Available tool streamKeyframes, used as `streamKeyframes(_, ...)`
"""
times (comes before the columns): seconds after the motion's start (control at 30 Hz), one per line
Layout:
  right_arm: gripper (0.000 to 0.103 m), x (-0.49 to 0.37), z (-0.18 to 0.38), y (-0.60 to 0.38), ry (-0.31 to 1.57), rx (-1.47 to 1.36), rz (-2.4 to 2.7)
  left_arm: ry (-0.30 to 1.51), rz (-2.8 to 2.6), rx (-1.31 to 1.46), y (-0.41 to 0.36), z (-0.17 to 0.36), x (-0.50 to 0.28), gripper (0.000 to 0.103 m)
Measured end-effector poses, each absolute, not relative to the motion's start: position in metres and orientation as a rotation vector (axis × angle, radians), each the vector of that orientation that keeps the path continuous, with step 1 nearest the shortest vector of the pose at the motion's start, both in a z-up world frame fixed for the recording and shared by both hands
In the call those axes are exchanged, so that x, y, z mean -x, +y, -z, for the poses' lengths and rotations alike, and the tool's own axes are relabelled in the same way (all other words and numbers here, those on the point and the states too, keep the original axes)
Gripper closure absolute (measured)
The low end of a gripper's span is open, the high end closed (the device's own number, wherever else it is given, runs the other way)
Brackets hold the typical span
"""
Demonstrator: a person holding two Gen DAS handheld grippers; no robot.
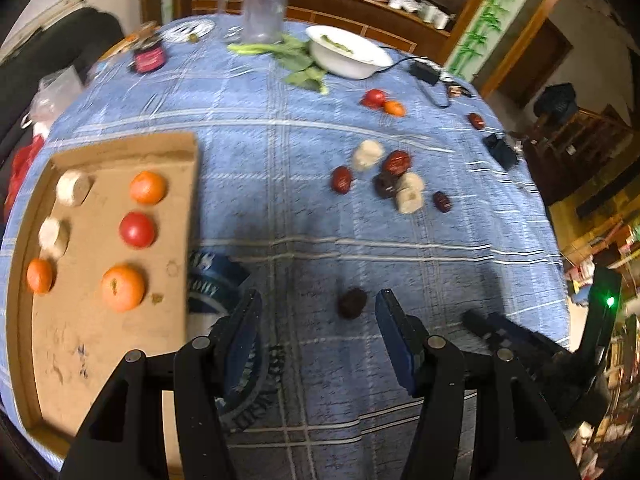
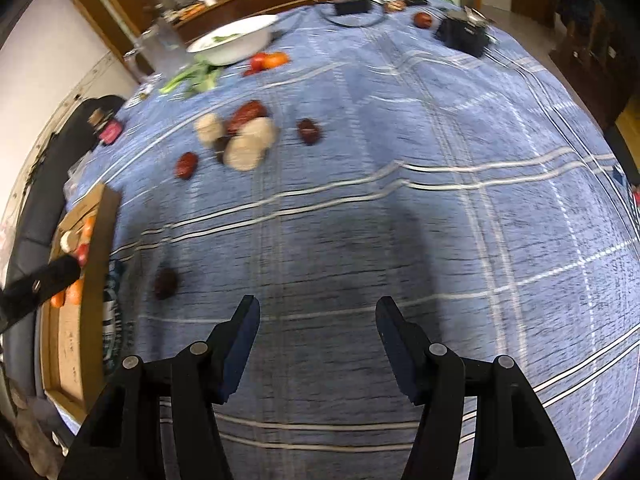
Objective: Organize fruits
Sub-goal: 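Open both tools and move them back over the dates on the cloth, then grasp a dark date with the left tool while the right tool grasps a red date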
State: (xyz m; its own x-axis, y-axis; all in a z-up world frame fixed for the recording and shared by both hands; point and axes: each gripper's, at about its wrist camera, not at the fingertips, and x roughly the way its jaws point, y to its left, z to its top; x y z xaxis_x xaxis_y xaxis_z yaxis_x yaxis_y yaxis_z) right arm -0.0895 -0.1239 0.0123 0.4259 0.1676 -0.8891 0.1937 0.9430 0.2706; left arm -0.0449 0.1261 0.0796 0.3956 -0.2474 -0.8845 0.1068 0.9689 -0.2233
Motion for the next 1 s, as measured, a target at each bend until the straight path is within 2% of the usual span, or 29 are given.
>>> streamKeyframes(0.3, 0.039, 0.070, -0.021, -0.132, 1.105, -0.305, -0.042, 1.172, 0.148, 0.167, 0.134, -0.059, 0.059, 0.045)
streamKeyframes(0.73, 0.039, 0.021, -0.024, -0.135, 1.064, -0.241, -0.090, 1.149, 0.316, 0.029, 0.075, -0.038, 0.045, 0.046)
streamKeyframes(0.77, 0.039, 0.016, -0.024, -0.137, 1.060, -0.232, -0.084, 1.150, 0.319, 0.020, 0.073, -0.034, 0.042, 0.046)
streamKeyframes(0.83, 0.039, 0.004, -0.024, -0.139, 1.051, -0.205, -0.075, 1.161, 0.333, 0.013, 0.070, -0.027, 0.036, 0.060)
streamKeyframes(0.9, 0.039, -0.008, -0.023, -0.140, 1.045, -0.172, -0.068, 1.186, 0.339, 0.008, 0.068, -0.019, 0.031, 0.069)
streamKeyframes(1.0, 0.039, -0.023, -0.020, -0.140, 1.046, -0.145, -0.069, 1.172, 0.343, -0.002, 0.067, -0.019, 0.030, 0.068)
